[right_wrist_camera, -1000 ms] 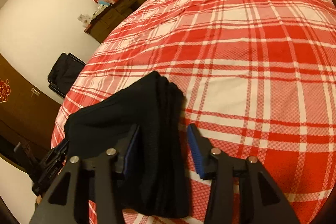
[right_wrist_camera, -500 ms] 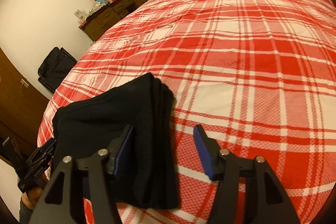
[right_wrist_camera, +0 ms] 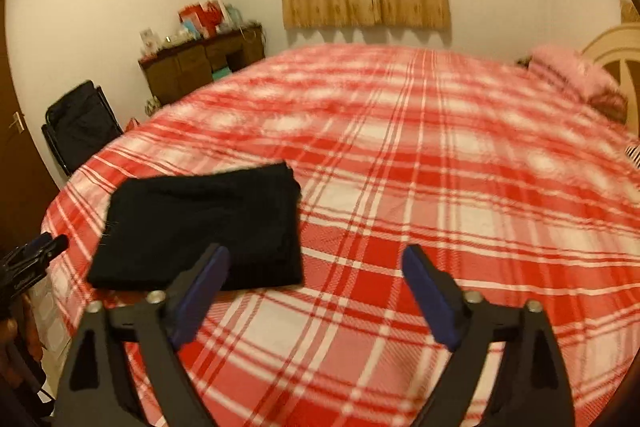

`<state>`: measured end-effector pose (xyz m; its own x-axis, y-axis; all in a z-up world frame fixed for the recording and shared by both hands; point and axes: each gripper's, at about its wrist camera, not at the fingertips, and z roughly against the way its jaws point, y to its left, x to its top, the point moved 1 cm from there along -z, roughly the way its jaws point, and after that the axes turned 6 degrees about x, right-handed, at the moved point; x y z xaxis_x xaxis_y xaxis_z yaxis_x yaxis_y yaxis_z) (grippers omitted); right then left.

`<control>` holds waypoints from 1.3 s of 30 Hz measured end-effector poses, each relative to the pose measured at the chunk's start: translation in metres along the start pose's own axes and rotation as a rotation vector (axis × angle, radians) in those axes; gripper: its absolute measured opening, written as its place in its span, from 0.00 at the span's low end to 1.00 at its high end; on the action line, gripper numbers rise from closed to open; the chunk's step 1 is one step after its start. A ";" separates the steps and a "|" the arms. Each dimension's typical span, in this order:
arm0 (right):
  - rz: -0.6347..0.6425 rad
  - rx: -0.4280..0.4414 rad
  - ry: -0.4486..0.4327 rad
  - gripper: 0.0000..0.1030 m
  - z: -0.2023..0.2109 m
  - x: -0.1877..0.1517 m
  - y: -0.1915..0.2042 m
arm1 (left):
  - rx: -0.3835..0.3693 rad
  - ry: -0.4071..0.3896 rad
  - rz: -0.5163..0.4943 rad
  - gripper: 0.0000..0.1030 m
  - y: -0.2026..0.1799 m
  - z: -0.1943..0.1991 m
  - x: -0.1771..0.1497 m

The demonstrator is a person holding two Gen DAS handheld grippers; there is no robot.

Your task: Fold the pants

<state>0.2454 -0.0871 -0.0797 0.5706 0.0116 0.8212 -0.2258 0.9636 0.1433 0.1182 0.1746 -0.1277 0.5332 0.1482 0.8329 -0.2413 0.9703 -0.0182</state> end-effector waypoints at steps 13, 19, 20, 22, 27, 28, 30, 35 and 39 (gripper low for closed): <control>0.072 0.026 -0.155 1.00 0.077 0.011 0.044 | 0.017 -0.121 -0.030 0.83 -0.017 0.067 0.012; 0.100 0.039 -0.177 1.00 0.088 0.010 0.052 | 0.026 -0.142 -0.044 0.83 -0.019 0.077 0.012; 0.101 0.040 -0.179 1.00 0.089 0.010 0.052 | 0.025 -0.145 -0.046 0.83 -0.019 0.079 0.013; 0.110 0.040 -0.184 1.00 0.092 0.009 0.054 | 0.028 -0.152 -0.047 0.83 -0.020 0.081 0.013; 0.128 0.042 -0.200 1.00 0.100 0.008 0.060 | 0.033 -0.171 -0.059 0.83 -0.023 0.087 0.013; 0.133 0.040 -0.206 1.00 0.101 0.008 0.061 | 0.035 -0.173 -0.060 0.83 -0.023 0.088 0.014; 0.136 0.040 -0.209 1.00 0.103 0.008 0.062 | 0.037 -0.182 -0.066 0.84 -0.024 0.089 0.014; 0.134 0.041 -0.206 1.00 0.103 0.008 0.062 | 0.035 -0.180 -0.075 0.84 -0.026 0.089 0.013; 0.128 0.046 -0.202 1.00 0.103 0.008 0.062 | 0.037 -0.182 -0.078 0.84 -0.027 0.090 0.012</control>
<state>0.1547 -0.0548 -0.0070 0.3664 0.0749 0.9274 -0.3244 0.9445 0.0519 0.0581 0.1329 -0.0672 0.3967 0.0330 0.9174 -0.2367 0.9692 0.0675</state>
